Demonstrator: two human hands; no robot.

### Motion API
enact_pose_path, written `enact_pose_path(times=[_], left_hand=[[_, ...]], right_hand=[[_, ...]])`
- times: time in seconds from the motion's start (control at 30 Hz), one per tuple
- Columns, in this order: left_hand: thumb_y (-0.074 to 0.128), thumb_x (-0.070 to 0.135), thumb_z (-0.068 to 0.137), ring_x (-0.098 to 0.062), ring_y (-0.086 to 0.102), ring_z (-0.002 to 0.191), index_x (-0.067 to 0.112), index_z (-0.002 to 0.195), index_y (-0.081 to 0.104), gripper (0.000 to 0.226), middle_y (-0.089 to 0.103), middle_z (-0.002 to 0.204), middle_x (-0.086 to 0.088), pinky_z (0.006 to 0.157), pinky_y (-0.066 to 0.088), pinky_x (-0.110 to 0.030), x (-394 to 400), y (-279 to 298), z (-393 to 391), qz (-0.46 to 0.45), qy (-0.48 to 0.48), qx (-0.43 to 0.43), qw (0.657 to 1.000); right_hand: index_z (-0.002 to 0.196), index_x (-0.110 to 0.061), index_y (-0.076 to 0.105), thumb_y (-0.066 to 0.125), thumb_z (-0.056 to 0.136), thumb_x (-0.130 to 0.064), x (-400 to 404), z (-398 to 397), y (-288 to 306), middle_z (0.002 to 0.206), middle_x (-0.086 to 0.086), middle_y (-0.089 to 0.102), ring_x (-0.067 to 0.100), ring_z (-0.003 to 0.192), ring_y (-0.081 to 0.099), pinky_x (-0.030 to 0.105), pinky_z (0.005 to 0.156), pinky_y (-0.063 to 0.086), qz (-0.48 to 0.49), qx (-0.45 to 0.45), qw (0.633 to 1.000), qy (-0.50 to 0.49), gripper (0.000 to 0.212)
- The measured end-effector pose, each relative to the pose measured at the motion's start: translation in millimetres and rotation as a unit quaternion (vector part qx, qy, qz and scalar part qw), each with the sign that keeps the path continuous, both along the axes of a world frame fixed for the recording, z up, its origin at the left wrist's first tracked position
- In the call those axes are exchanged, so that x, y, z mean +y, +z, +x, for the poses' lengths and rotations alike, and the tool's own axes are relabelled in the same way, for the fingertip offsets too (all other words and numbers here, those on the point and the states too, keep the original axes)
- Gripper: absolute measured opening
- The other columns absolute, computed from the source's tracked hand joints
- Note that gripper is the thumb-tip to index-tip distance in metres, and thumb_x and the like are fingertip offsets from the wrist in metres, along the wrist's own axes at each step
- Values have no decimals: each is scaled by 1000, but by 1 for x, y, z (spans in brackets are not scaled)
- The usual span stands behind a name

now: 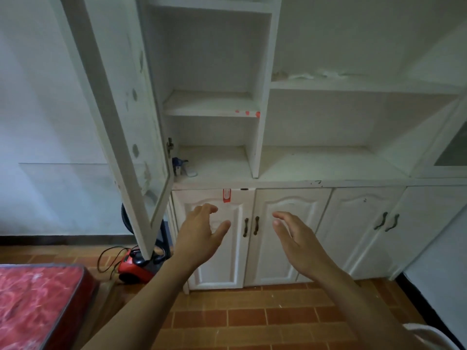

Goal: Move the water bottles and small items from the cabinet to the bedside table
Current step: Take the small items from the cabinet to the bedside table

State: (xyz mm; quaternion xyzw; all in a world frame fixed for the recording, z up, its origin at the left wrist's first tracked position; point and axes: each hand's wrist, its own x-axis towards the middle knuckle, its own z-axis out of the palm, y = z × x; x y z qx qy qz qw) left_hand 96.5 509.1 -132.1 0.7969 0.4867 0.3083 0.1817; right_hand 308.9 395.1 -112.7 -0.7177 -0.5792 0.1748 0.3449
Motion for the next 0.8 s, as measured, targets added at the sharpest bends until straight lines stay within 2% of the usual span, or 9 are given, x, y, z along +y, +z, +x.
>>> enact_pose_path(times=[0.13, 0.27, 0.43, 0.63, 0.8], left_hand=[[59, 53, 92, -11, 54, 116, 23, 134, 51, 53, 56, 134, 4, 98, 48, -32, 41, -7, 22, -11, 21, 17, 1000], [62, 50, 92, -15, 56, 113, 21, 130, 54, 48, 59, 128, 2, 94, 49, -34, 84, -7, 54, -20, 59, 16, 998], [62, 48, 93, -14, 56, 113, 20, 129, 55, 46, 60, 127, 2, 93, 48, -31, 131, 0, 90, -37, 108, 15, 993], [61, 49, 93, -14, 56, 113, 21, 128, 55, 46, 60, 127, 3, 92, 47, -30, 170, -11, 95, -69, 158, 27, 985], [60, 50, 93, -13, 55, 114, 22, 132, 53, 48, 57, 131, 3, 91, 43, -26, 214, -22, 90, -86, 176, 47, 980]], right_hand=[[142, -27, 44, 27, 92, -62, 51, 26, -8, 144, -7, 48, 6, 130, 43, 29, 110, 35, 4, 30, 999, 24, 63], [141, -27, 44, 24, 88, -66, 108, 56, -17, 143, -4, 49, 10, 129, 45, 33, 110, 37, 2, 49, 998, 49, 69], [138, -30, 45, 30, 97, -59, 186, 84, -14, 139, -10, 50, 9, 129, 45, 37, 110, 38, 5, 60, 993, 105, 53], [138, -30, 46, 35, 99, -53, 255, 100, -29, 141, -9, 49, 7, 128, 45, 28, 106, 36, -21, 52, 987, 151, 47], [138, -33, 45, 32, 96, -61, 302, 91, -47, 142, -8, 49, 10, 128, 47, 39, 108, 40, -54, 46, 981, 183, 52]])
